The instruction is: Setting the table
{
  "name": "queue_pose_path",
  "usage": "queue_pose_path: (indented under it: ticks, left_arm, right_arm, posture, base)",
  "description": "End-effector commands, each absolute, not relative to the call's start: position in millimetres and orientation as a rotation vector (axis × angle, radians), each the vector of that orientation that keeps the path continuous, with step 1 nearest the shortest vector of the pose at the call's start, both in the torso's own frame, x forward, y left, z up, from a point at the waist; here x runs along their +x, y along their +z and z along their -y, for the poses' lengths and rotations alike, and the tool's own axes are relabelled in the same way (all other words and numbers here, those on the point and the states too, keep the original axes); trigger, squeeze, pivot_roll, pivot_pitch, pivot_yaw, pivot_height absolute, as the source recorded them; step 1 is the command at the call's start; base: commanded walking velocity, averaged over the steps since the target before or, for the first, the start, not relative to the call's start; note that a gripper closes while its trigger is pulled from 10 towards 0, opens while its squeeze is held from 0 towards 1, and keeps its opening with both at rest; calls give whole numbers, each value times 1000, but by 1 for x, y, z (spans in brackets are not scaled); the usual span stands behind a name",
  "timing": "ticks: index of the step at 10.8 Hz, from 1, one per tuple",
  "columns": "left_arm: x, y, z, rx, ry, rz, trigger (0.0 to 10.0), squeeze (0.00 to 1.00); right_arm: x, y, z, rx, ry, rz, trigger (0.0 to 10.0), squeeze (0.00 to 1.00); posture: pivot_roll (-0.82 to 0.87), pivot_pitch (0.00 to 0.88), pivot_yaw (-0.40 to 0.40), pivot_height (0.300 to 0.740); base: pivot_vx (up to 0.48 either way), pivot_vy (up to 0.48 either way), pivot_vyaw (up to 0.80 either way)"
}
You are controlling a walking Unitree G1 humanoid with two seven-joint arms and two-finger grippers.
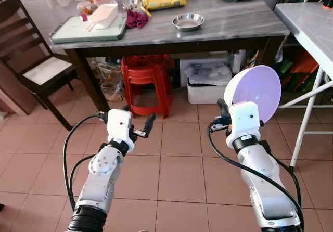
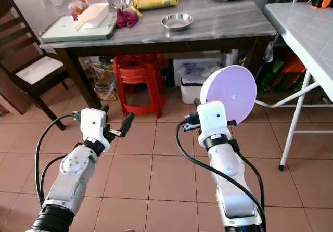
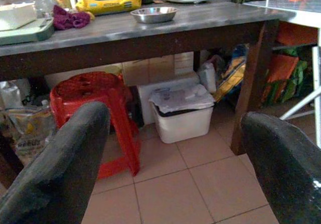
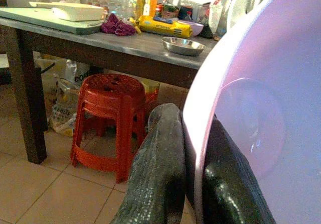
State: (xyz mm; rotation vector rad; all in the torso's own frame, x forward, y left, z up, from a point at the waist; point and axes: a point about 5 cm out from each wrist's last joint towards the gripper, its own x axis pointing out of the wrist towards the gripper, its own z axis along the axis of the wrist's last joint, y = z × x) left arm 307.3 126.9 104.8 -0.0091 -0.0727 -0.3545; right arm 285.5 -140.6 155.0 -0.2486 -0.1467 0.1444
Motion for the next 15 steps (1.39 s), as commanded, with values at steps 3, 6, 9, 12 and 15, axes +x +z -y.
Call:
queue_pose_path:
  ticks: [3, 6, 9, 12, 15]
  left_arm:
    - [309, 112, -130, -15, -358, 105, 10000, 0]
    - [307, 111, -128, -22, -372, 100, 10000, 0]
    - [306, 110, -125, -35, -391, 97, 10000, 0]
    - [306, 110, -122, -40, -400, 94, 10000, 0]
    - [304, 108, -116, -47, -418, 87, 10000, 0]
  right_arm:
    - [287, 159, 138, -249, 162, 167, 10000, 0]
    - [287, 159, 137, -251, 164, 171, 10000, 0]
    - [286, 159, 137, -250, 164, 171, 10000, 0]
    - [287, 159, 136, -251, 165, 176, 10000, 0]
    - [285, 158, 137, -250, 164, 172, 10000, 0]
  posture:
    - [-93, 88, 108, 740]
    - [-94, 90, 109, 740]
    - [-93, 86, 110, 740]
    - [-93, 83, 110, 740]
    - [-98, 84, 111, 740]
  base:
    - [0, 0, 0]
    - [285, 0, 0]
    - [318, 0, 144]
    - [336, 0, 521]
    - [340, 0, 542]
